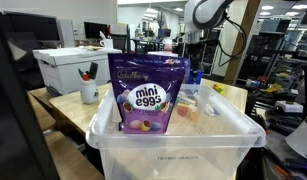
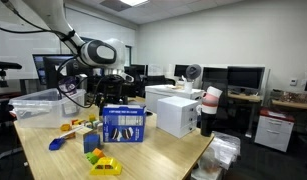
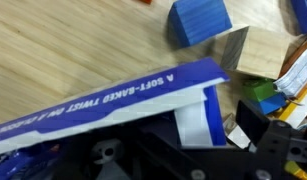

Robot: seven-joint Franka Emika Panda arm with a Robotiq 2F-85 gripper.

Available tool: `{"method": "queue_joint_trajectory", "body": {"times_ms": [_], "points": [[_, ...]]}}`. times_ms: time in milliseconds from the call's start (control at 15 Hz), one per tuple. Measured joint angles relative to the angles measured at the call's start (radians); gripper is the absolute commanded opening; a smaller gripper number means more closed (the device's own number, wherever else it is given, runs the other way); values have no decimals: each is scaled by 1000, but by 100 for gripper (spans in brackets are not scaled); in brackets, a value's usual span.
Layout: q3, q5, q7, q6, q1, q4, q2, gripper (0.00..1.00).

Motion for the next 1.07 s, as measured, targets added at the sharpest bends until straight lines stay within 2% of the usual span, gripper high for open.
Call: {"method": "queue_joint_trajectory", "body": {"times_ms": [333,400,867,933,1067], "points": [[0,-1,12,71,-1,-42,15,100],[0,-1,13,80,-1,-47,19,75],[1,-1,36,92,-1,-63,29,34],[1,-1,52,89,-1,-63,29,17],[1,-1,60,88,-1,-63,29,5]]}}
